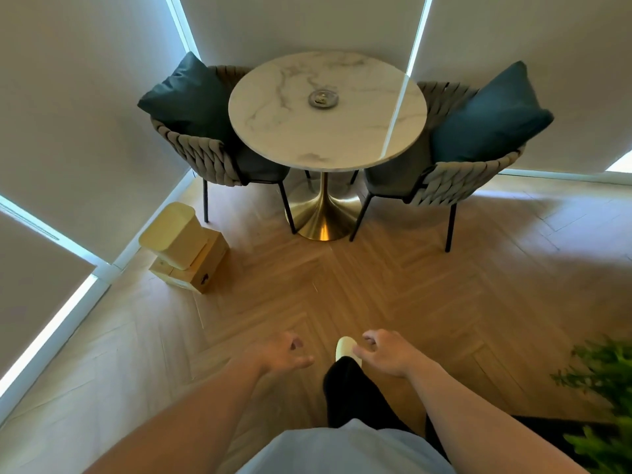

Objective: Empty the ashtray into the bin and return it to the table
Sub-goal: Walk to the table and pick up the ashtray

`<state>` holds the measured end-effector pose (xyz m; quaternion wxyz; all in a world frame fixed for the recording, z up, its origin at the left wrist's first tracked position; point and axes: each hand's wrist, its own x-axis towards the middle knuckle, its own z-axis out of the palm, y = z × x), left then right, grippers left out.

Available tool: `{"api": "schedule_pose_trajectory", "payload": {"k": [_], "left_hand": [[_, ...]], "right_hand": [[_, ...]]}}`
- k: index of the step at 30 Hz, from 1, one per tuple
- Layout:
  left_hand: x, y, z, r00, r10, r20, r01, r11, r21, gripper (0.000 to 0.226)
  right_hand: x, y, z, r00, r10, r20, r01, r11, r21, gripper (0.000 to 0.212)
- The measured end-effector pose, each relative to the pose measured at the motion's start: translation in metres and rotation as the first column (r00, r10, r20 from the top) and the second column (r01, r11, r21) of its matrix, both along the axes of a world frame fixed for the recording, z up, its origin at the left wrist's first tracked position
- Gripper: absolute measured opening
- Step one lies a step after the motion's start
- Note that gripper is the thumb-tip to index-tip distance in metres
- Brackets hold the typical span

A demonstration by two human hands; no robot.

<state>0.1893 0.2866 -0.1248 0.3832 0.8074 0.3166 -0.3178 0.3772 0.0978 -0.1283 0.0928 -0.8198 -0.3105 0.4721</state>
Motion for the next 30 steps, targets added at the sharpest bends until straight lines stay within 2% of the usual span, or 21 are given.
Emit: {"api": "schedule_pose_trajectory", "payload": {"k": [5,8,15,30], "left_hand": [[0.047,0.03,-0.004,0.999,0.023,-0.022,-0.023,1.0,-0.017,0.059],[0.08,0.048,-0.003,0.999,0.043,-0.029,-0.043,0.999,-0.024,0.06],[0.158,0.092,0.008,0.993,0.107,0.052,-0.107,0.994,-0.007,0.058],[0.261,0.223,0.0,0.993,0.091,0.069,-0.09,0.996,-0.022,0.061]], "right_hand": [[0.056,0.032,-0.007,0.998,-0.029,-0.05,0.029,1.0,-0.007,0.077],[0.092,0.05,-0.006,0.997,-0.039,-0.066,0.037,0.999,-0.022,0.078],[0.175,0.093,0.003,1.0,0.0,-0.021,0.0,1.0,-0.021,0.077],[0.272,0.211,-0.008,1.0,-0.002,-0.018,0.001,1.0,-0.026,0.075]]}}
